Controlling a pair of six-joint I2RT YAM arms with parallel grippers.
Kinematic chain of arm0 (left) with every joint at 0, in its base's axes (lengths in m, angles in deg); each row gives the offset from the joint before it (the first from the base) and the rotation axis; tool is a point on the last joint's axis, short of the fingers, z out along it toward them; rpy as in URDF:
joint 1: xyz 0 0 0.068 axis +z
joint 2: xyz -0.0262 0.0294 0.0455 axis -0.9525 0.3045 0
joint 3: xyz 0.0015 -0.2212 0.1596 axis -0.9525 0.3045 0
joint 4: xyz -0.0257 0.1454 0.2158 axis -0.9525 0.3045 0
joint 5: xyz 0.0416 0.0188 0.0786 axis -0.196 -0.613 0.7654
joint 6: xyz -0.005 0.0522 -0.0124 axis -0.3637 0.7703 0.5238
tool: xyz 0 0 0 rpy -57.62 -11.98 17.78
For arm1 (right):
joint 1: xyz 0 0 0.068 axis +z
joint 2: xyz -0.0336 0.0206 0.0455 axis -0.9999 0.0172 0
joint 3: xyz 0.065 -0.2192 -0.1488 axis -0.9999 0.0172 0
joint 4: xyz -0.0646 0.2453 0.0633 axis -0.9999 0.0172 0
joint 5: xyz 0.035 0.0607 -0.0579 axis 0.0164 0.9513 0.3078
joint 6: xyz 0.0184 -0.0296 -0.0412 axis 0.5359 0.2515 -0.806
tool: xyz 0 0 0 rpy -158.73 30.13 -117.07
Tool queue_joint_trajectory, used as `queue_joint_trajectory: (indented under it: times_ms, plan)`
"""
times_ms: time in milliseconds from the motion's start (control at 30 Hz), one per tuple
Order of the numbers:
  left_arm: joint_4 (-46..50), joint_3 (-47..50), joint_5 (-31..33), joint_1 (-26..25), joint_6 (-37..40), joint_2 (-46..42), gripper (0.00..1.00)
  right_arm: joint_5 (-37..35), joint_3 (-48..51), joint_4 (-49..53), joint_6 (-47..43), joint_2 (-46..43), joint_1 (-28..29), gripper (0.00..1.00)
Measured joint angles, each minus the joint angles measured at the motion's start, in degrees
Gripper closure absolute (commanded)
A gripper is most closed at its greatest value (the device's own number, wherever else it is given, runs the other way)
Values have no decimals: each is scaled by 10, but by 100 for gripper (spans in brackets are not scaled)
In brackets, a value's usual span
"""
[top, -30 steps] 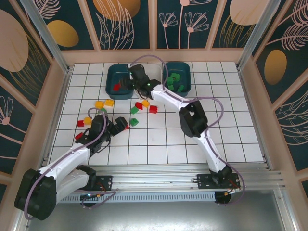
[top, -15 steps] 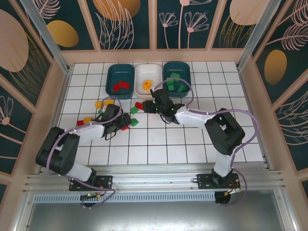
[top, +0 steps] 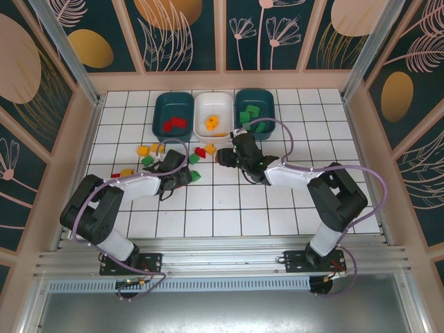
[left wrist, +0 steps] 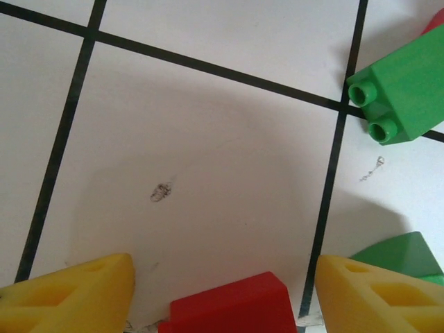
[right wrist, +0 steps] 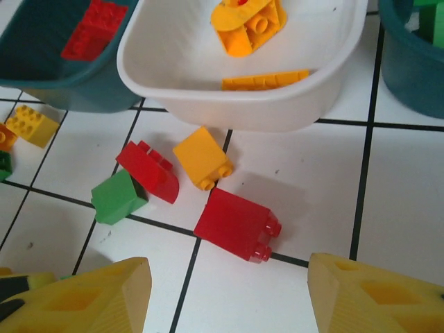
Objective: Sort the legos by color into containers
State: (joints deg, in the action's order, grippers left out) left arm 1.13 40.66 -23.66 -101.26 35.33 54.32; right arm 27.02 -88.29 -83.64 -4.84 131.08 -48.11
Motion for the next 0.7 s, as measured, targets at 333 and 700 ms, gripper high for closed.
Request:
queue_joint_trajectory:
  times_ms: [333, 700]
  plan:
    - [47, -33, 56, -24, 14, 33, 47, 0, 46, -7, 0, -35, -9, 39]
    - [42, -33, 58, -27, 14, 35, 58, -2, 64, -7, 0, -68, -12, 39]
